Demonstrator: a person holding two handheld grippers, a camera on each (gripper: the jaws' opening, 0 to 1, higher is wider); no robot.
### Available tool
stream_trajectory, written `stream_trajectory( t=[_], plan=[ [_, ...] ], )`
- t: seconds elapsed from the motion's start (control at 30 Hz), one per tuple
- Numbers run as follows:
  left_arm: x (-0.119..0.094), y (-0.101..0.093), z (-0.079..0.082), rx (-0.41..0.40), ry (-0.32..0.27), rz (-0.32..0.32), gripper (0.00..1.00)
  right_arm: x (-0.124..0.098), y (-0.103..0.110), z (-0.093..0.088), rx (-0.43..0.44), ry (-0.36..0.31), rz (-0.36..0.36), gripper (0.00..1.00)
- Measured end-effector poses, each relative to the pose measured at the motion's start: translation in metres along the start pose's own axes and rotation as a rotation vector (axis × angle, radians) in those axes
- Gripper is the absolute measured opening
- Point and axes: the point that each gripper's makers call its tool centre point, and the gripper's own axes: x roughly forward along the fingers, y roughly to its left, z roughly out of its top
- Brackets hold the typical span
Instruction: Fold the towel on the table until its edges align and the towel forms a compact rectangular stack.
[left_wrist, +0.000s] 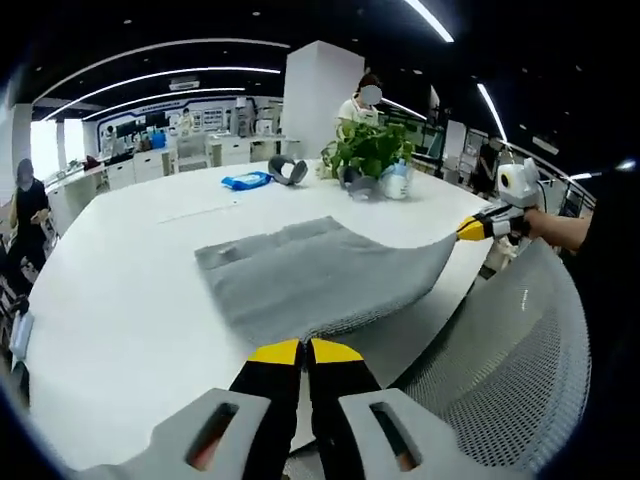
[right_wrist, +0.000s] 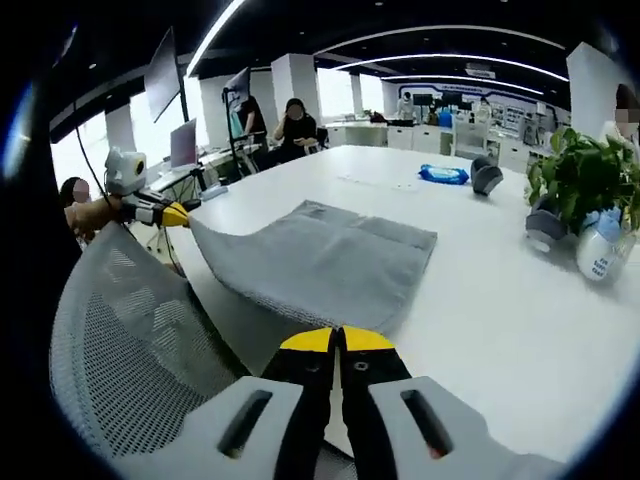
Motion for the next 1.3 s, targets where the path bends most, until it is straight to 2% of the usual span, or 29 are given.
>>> stream_trajectory(
  t=[0.13,0.4,0.63,0.87,0.97,1.07,1.17,1.3],
  plan=[
    [-0.003,0.002,0.007,-0.002,-0.019,0.012,0.02,-0.007,0.002,0.008,0.027,-0.023,-0.011,0.0],
    [-0.015,0.007,0.041,-0.12,-0.146,0.019,0.02,-0.015,0.002,0.034,0.004,-0.069,-0.024,0.0],
    [-0.021,0.005,0.059,-0.105,-0.174,0.03,0.02,-0.02,0.001,0.053,0.004,-0.118,-0.023,0.0],
    [-0.026,0.001,0.07,-0.072,-0.199,0.021,0.02,-0.024,0.0,0.066,0.009,-0.149,-0.029,0.0],
    [-0.026,0.0,0.071,-0.006,-0.195,0.031,0.02,-0.023,-0.001,0.063,0.019,-0.143,-0.016,0.0],
    [-0.025,-0.003,0.073,-0.039,-0.205,0.013,0.02,-0.025,-0.005,0.055,0.042,-0.139,-0.018,0.0],
    [-0.027,0.003,0.07,-0.045,-0.21,0.019,0.02,-0.028,-0.002,0.059,0.049,-0.151,-0.013,0.0],
    [-0.03,0.001,0.076,-0.07,-0.239,0.014,0.02,-0.031,-0.003,0.064,0.045,-0.163,-0.018,0.0]
  ],
)
